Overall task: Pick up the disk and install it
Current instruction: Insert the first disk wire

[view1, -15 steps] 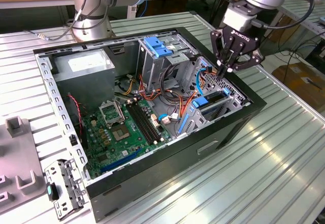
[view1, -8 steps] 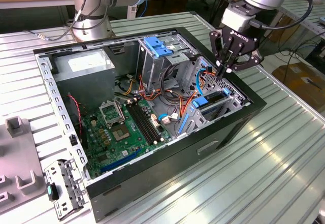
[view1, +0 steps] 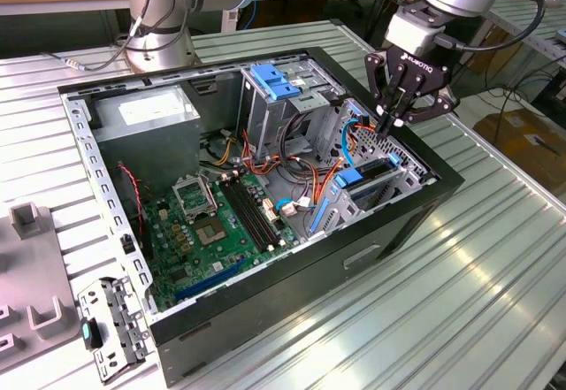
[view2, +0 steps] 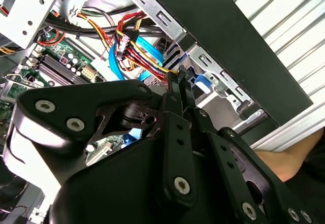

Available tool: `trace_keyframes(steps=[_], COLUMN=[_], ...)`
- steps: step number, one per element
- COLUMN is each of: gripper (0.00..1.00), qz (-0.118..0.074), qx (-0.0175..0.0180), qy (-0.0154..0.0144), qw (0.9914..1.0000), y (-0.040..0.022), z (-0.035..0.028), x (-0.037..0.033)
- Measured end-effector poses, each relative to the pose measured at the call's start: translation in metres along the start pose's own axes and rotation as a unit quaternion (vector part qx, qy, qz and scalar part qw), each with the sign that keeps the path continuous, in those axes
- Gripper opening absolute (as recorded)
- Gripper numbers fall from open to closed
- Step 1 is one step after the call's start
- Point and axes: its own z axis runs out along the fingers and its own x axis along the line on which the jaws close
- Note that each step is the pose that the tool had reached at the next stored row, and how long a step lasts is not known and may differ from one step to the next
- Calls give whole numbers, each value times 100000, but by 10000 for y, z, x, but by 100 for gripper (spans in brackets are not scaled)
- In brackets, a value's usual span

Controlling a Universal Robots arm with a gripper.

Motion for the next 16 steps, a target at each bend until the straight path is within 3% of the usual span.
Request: trace_keyframes(steps=[8,10,13,16], gripper=[16,16,16,16], qz=[176,196,227,1855], qx=[-8,-7,-5,-70], qy=[0,-11,-23,-49], qw=[100000,100000,100000,99983], y=[33,65,127,128], z=[9,24,37,51], x=[20,68,68,73])
